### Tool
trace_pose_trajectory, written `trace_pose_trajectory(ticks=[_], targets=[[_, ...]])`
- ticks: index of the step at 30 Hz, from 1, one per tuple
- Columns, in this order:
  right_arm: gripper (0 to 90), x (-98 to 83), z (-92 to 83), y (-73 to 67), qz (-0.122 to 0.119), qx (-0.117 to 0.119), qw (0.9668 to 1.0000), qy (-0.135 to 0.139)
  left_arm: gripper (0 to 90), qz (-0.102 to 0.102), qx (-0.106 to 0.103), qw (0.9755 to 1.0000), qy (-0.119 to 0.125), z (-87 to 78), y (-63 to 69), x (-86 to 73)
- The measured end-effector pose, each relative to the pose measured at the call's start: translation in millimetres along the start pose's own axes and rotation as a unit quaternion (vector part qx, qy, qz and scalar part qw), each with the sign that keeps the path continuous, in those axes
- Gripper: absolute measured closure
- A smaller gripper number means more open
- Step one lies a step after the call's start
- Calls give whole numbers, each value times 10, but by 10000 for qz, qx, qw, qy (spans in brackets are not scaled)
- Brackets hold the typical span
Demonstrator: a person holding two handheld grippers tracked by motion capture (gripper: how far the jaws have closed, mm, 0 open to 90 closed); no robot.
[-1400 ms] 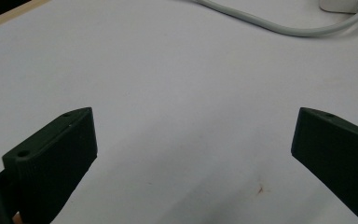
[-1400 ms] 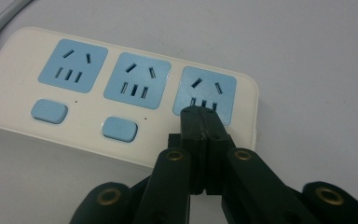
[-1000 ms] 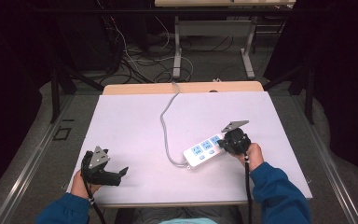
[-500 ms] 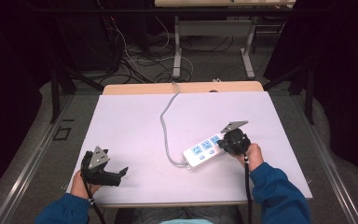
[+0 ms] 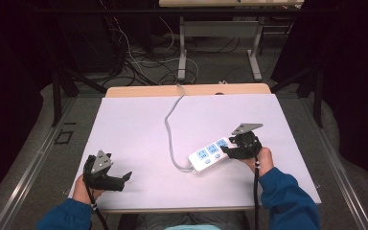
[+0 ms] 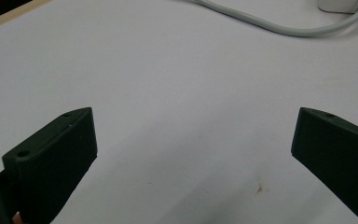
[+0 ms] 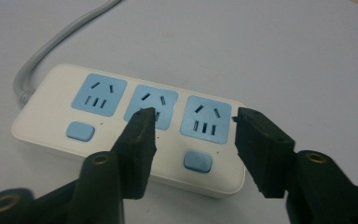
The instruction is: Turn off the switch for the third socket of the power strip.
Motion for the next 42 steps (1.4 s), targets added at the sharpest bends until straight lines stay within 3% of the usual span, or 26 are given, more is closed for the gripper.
trace_pose_trajectory(ticks=[3,10,25,42], targets=[[330,13,-59,-14,27,48,10000,69,2,-2,4,10000,-2,4,-1,1],[163,6,-190,-32,69,60,9998,199,1,-29,-2,10000,16,-4,-1,0],[71,-66,-395,-74,112,43,9992,393,1,-30,5,10000,38,-3,0,1],[16,-257,-549,-109,156,-77,9991,385,1,-34,9,10000,38,-4,-4,1]])
Point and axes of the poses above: each handheld gripper's, and its own axes: z roughly forward along the jaws, x roughly out of its top, y roughly to its right, the point moved 7 cm from there along z, roughly forward along the jaws, and after that the axes turned 2 degrees about y, right-handed, at the moved point
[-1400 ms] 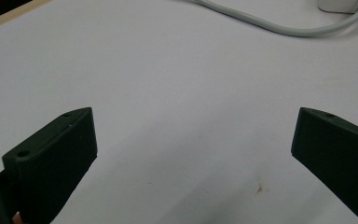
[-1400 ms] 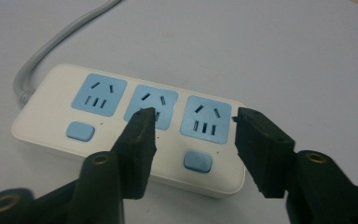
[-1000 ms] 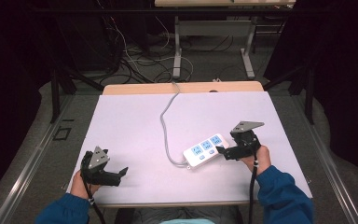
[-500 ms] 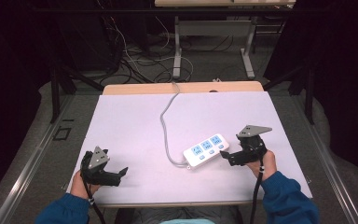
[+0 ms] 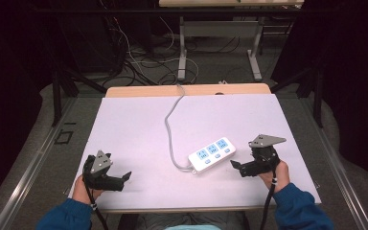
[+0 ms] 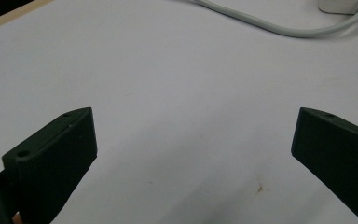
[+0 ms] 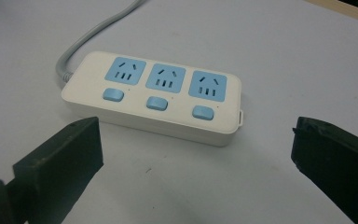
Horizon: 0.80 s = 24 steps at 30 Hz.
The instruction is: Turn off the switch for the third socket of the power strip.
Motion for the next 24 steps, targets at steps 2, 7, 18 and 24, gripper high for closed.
trace_pose_trajectory(ticks=[2,7,18,24], targets=[[15,-29,-14,4,0,-21,10000,-11,1,-1,-1,10000,3,0,0,0],[13,-90,-46,20,-8,-112,9999,12,1,-7,-3,10000,-1,0,-1,-1],[13,-220,-85,30,3,-176,9998,-61,1,-9,-4,10000,2,0,-2,-2],[13,-267,-106,28,-10,-164,9998,-116,1,-3,-20,10000,-16,1,-1,-4]])
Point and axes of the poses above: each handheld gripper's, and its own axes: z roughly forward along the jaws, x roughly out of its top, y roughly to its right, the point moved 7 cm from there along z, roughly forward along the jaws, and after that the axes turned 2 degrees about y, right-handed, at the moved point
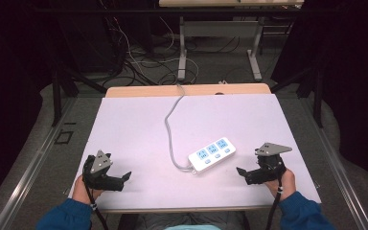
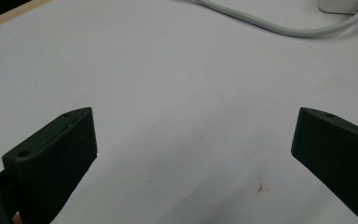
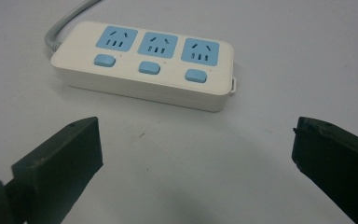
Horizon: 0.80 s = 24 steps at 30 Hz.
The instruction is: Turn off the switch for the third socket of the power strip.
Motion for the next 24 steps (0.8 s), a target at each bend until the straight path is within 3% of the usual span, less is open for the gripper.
trace_pose_trajectory(ticks=[24], targets=[[10,-182,-61,18,70,-94,9999,-28,1,21,-27,10000,-29,3,5,-5]])
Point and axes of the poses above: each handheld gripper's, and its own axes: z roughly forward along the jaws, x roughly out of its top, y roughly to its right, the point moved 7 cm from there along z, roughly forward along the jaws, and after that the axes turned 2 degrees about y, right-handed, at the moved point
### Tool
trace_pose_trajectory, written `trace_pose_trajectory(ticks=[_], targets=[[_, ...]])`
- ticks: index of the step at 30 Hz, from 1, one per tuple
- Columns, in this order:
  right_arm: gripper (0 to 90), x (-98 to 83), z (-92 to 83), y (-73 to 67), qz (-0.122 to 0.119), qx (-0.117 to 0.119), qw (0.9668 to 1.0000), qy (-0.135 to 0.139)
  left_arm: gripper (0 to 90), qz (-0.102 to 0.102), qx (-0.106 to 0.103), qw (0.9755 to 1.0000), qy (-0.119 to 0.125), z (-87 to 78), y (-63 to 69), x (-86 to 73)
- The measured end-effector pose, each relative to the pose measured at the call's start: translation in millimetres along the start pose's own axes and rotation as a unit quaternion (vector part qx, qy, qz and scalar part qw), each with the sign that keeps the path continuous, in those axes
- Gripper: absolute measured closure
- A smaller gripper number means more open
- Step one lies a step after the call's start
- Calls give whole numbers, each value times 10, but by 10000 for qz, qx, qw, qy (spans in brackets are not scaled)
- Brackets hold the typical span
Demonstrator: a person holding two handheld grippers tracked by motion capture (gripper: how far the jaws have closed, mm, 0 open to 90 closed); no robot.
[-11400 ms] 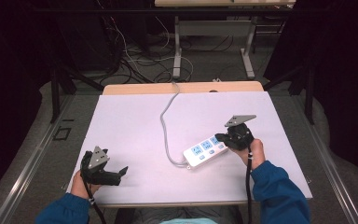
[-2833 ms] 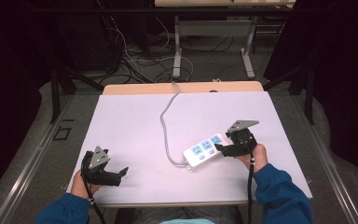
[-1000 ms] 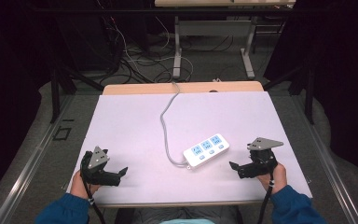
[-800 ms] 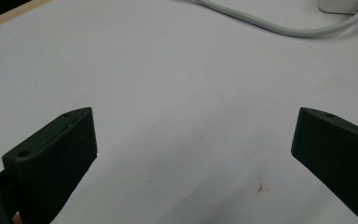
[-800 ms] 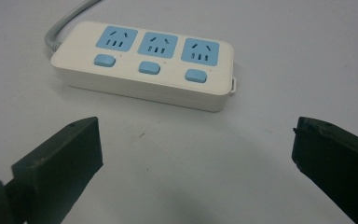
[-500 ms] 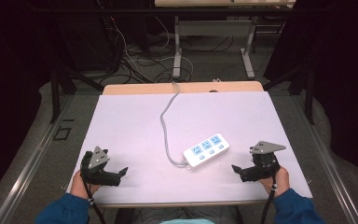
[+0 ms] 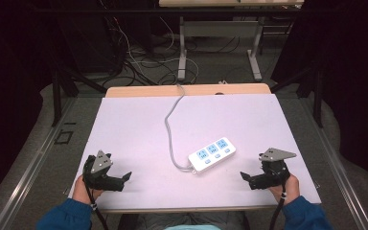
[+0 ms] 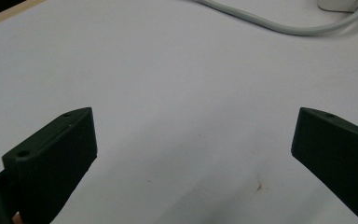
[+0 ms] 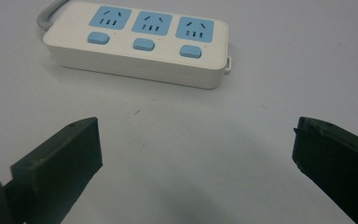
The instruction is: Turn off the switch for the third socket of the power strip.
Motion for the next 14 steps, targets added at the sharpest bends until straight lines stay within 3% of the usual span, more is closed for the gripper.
trace_pose_trajectory(ticks=[14], targets=[[0,-1,14,0,-48,6,10000,3,1,-3,-13,10000,-34,10,3,-5]])
Point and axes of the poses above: each handheld gripper's, and its own axes: z roughly forward along the jaws, x roughly out of its top, y roughly to its right, the point moved 7 cm from there along z, roughly forward along the jaws, and after that the axes turned 2 degrees about y, right-handed, at the moved point
